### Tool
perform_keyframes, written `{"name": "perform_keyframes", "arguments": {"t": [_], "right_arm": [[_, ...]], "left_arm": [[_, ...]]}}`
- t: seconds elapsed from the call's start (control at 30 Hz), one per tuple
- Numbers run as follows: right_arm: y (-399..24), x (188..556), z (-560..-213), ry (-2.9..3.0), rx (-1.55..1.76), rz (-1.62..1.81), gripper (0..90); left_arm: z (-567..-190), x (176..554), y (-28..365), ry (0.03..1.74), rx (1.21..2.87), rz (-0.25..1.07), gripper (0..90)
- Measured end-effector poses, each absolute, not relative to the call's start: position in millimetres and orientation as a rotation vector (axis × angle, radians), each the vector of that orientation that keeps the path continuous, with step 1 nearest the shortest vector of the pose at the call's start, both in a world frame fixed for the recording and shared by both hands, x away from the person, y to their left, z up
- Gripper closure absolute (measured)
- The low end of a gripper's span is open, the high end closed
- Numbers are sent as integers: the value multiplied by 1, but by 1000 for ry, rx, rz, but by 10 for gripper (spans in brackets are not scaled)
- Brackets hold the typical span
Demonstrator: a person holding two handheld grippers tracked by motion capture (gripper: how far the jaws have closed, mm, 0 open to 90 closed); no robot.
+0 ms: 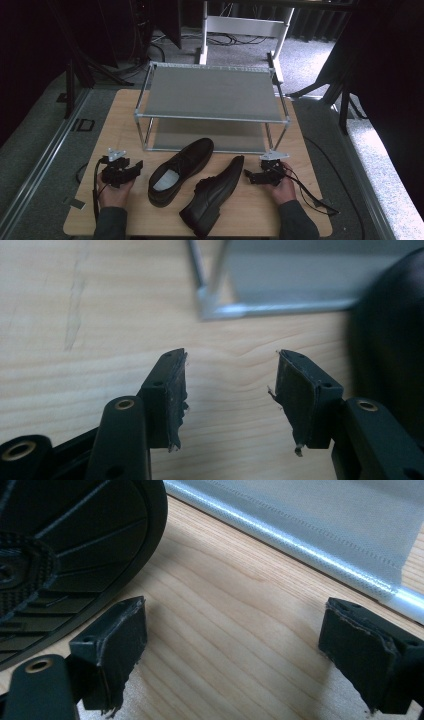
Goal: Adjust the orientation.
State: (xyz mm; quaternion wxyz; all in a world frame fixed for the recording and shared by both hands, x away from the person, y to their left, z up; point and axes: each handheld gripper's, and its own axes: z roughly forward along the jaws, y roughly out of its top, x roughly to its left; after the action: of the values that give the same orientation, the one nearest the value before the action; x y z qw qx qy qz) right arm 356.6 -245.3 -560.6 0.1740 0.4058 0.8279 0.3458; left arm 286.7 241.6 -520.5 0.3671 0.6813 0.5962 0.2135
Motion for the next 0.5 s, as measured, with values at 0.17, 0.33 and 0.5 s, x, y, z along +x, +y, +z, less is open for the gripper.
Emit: {"name": "perform_keyframes", "arguments": {"t": [0.17, 0.33, 0.5], "right_arm": [[-245, 355, -561, 2345, 1154, 979, 115], [-246, 353, -559, 2344, 1161, 974, 155], [-248, 351, -557, 2347, 1173, 964, 198]], "left_arm": [[-496, 276, 229, 1395, 1812, 521, 491], [-482, 275, 210, 1280, 1888, 468, 524], [-477, 279, 195, 1238, 1951, 388, 596]]}}
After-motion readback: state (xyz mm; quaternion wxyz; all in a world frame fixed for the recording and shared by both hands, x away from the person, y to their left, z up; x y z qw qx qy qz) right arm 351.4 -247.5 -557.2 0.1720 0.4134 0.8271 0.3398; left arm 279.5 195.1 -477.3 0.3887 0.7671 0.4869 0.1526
